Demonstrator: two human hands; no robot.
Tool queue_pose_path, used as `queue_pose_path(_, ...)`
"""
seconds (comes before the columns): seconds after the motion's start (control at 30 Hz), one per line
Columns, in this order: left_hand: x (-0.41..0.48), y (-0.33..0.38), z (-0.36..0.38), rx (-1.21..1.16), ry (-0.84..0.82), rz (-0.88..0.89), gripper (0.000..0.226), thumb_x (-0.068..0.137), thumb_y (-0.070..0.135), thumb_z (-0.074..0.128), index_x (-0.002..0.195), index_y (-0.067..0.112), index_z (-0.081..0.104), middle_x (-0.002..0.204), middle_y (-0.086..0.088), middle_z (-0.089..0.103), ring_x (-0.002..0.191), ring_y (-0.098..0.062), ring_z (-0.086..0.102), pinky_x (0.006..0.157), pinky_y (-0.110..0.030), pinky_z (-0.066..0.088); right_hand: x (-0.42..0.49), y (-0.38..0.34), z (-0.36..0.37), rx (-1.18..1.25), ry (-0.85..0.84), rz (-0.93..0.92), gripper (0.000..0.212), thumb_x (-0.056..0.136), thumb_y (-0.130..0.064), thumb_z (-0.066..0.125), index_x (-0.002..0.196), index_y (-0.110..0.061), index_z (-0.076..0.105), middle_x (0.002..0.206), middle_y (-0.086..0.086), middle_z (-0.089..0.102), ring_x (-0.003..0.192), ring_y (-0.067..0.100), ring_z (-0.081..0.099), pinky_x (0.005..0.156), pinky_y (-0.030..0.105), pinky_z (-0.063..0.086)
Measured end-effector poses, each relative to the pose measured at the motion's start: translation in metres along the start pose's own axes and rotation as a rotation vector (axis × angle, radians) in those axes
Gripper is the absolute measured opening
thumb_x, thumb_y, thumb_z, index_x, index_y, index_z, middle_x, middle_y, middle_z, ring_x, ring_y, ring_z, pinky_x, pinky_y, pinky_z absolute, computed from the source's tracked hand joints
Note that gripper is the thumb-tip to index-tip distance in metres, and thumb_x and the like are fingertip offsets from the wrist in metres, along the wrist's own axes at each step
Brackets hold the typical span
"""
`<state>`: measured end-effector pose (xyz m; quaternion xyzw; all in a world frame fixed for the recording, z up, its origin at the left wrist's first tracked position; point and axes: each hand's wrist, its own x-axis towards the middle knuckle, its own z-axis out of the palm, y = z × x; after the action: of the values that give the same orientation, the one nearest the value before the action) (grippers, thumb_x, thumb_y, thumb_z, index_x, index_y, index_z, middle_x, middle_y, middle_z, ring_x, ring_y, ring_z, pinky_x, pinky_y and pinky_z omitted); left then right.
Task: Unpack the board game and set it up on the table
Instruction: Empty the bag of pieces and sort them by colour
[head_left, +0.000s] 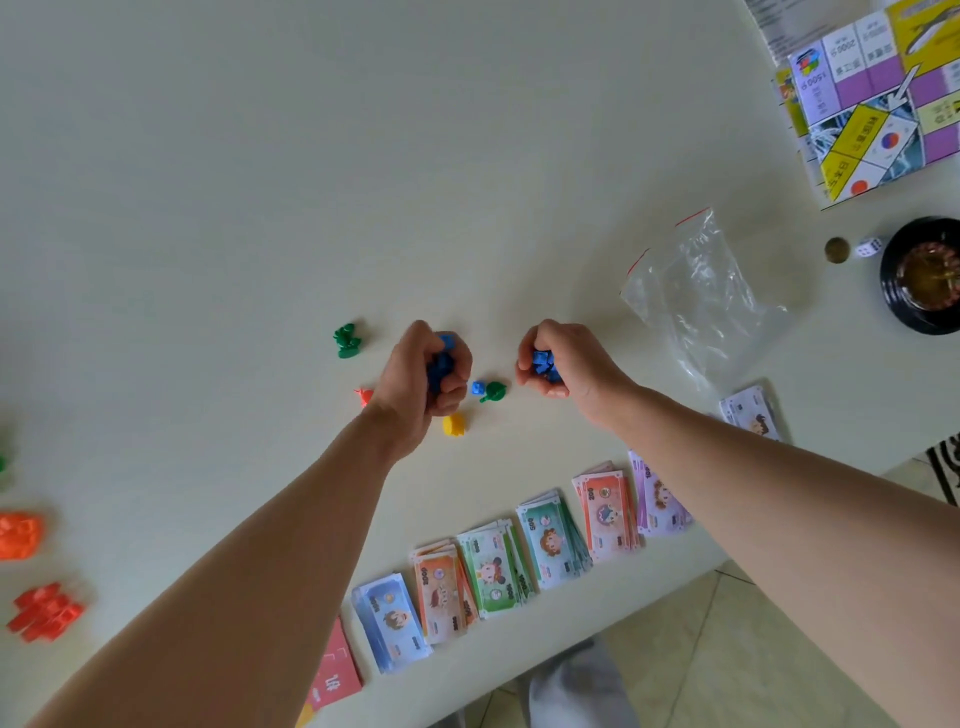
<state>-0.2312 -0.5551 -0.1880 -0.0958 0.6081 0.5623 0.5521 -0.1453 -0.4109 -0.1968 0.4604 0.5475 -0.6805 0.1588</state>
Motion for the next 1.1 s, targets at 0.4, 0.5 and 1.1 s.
queue_pose_path(0.4,-0.024,-0.004,-0.039,0.036,0.211,0.081,0.041,0.091,0.019,0.030,0.058,0.004,0.048,0.052,-0.006,0.045,0.047,-0.018,0.039,0.044,-0.018,0.029,-0.003,0.010,0.058,-0.677,0.136,-0.365,0.034,0.072,-0.031,0.036,0.064,-0.006,0.057,0.062,0.014,0.060,0.057,0.028,0.051,0.052,0.033,0.039)
queue_pose_path(0.5,-0.027,-0.013,-0.048,0.202,0.258,0.122,0.029,0.088,0.002,0.037,0.071,0.007,0.061,0.055,-0.005,0.044,0.046,-0.017,0.034,0.044,-0.019,0.025,0.003,0.013,0.063,-0.682,0.214,-0.398,0.037,0.073,-0.033,0.035,0.071,-0.004,0.059,0.062,0.012,0.059,0.065,0.034,0.055,0.060,0.039,0.047)
queue_pose_path(1.1,-0.033,-0.043,-0.038,1.550,0.376,0.319,0.021,0.102,0.026,0.033,0.115,0.014,0.044,0.090,-0.010,0.065,0.087,-0.036,0.062,0.060,-0.033,0.035,-0.004,0.018,0.043,-1.280,0.247,-0.419,0.025,0.082,-0.038,0.067,0.096,-0.021,0.055,0.079,-0.007,0.059,0.076,0.022,0.057,0.062,0.027,0.035)
